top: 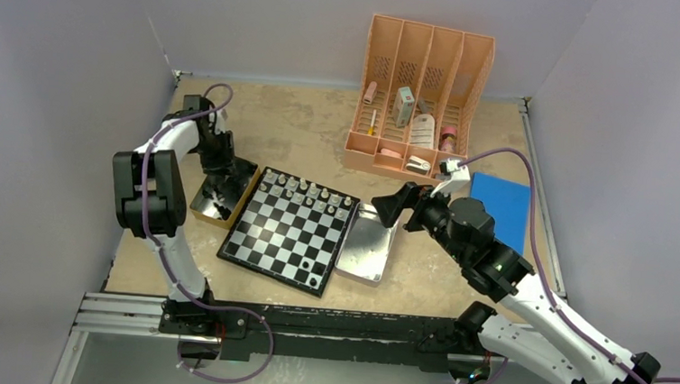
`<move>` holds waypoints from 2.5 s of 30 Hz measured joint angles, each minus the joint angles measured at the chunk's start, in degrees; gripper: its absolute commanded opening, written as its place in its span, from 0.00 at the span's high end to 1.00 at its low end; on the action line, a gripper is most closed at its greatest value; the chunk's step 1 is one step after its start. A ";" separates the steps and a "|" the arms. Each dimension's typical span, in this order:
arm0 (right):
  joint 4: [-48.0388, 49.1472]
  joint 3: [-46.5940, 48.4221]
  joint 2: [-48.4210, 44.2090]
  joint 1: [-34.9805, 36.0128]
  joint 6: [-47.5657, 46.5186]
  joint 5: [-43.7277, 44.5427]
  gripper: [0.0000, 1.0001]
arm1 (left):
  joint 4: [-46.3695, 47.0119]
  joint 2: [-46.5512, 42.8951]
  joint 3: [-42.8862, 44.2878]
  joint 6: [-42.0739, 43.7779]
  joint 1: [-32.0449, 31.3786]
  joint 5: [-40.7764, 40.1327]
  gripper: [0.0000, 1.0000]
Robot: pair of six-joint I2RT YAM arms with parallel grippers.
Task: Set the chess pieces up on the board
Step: Pick up the chess piece from the storage box, then place the chess piece on the chessboard.
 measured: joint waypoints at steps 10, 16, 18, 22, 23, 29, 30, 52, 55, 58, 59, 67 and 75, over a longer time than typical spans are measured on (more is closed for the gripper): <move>-1.14 0.00 -0.63 0.00 0.00 0.09 0.01 | -1.53 1.31 0.00 -0.02 -0.87 0.33 0.66; -1.84 0.00 -1.64 0.00 -0.11 0.22 0.01 | -2.62 1.40 0.00 -0.02 -1.46 -0.20 0.67; -1.88 0.00 -1.57 0.00 -0.13 0.24 0.01 | -2.62 1.40 0.00 -0.02 -1.64 -0.44 0.67; -1.88 0.00 -1.44 0.00 -0.20 0.26 0.01 | -2.62 1.68 0.02 -0.02 -1.86 -1.11 0.68; -1.88 0.00 -1.29 0.00 -0.24 0.28 0.01 | -2.62 1.90 0.07 -0.02 -1.86 -1.27 0.68; -2.03 0.00 -1.11 0.00 -0.37 0.42 0.01 | -2.80 3.43 0.94 -0.02 -1.88 -2.27 0.72; -2.08 0.00 -1.14 0.00 -0.37 0.42 0.01 | -2.80 3.43 1.07 -0.04 -1.88 -2.36 0.74; -2.10 0.00 -1.36 0.00 -0.35 1.49 0.02 | -3.34 -9.81 -1.38 -4.55 -2.29 0.85 0.90; -2.03 0.00 -1.22 0.00 -0.07 1.31 0.02 | -3.30 -13.09 -2.69 -4.85 -2.29 2.12 0.91; -1.73 0.00 -1.16 0.00 0.20 0.81 0.02 | -3.41 -15.78 -4.00 -5.60 -2.29 3.69 0.91; -1.49 0.00 -1.14 0.00 0.31 0.15 0.02 | -3.43 -16.74 -4.46 -5.70 -2.29 4.55 0.91; 4.22 -0.02 0.74 0.00 -0.55 -6.21 0.08 | -3.26 -24.90 -7.87 -7.21 -2.29 17.16 0.91; 10.03 0.37 6.05 0.00 -0.55 -9.49 0.08 | -4.48 -26.93 -10.99 -7.61 -5.01 24.39 0.91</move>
